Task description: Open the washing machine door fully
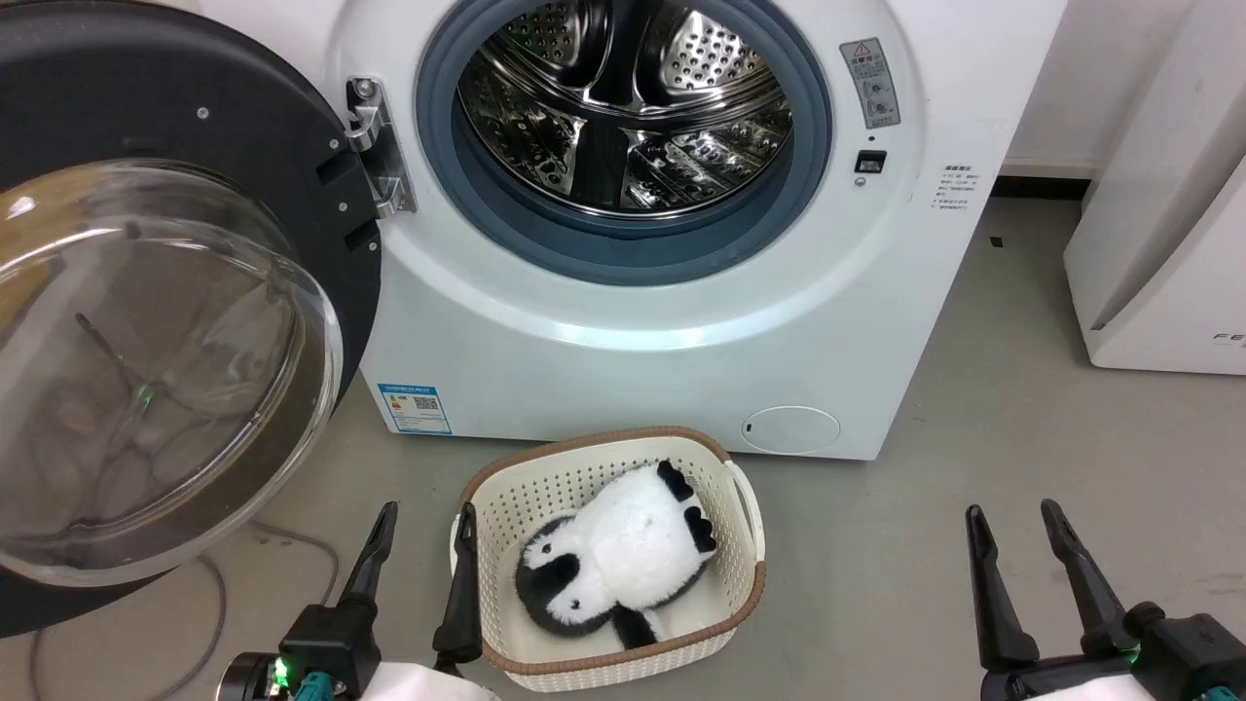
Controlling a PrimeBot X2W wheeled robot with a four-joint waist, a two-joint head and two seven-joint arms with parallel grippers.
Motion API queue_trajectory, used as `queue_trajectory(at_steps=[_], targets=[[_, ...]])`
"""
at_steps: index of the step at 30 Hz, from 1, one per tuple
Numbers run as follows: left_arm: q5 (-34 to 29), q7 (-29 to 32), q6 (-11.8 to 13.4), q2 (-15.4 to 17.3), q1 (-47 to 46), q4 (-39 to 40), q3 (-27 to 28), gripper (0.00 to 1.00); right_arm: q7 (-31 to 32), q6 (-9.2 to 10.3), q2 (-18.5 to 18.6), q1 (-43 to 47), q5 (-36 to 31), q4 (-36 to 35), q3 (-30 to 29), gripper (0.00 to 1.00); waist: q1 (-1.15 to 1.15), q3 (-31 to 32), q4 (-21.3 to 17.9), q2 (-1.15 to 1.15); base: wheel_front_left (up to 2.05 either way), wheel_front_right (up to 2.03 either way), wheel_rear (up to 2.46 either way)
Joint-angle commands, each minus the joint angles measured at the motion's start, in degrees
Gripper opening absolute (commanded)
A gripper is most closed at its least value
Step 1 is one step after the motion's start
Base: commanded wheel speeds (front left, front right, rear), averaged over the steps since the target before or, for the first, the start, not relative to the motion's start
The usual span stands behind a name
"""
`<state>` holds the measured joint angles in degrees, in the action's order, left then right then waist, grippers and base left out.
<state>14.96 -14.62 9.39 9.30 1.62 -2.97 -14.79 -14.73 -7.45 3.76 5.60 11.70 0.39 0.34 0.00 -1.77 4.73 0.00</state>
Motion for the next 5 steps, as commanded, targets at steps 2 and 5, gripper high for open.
queue_trajectory(at_steps=[2, 5], targets=[[0.49, 0.05, 0.00, -0.21, -0.01, 0.01, 0.20, 0.00, 0.06, 0.01, 0.00, -0.02, -0.02, 0.00, -0.01, 0.00, 0.00, 0.03, 0.01, 0.00, 0.00, 0.00, 0.00], [0.24, 0.28, -0.15, -0.31, -0.04, 0.06, 0.43, 0.00, 0.30, 0.01, -0.01, -0.11, -0.21, -0.01, -0.03, 0.00, 0.00, 0.07, -0.07, 0.00, 0.00, 0.00, 0.00]])
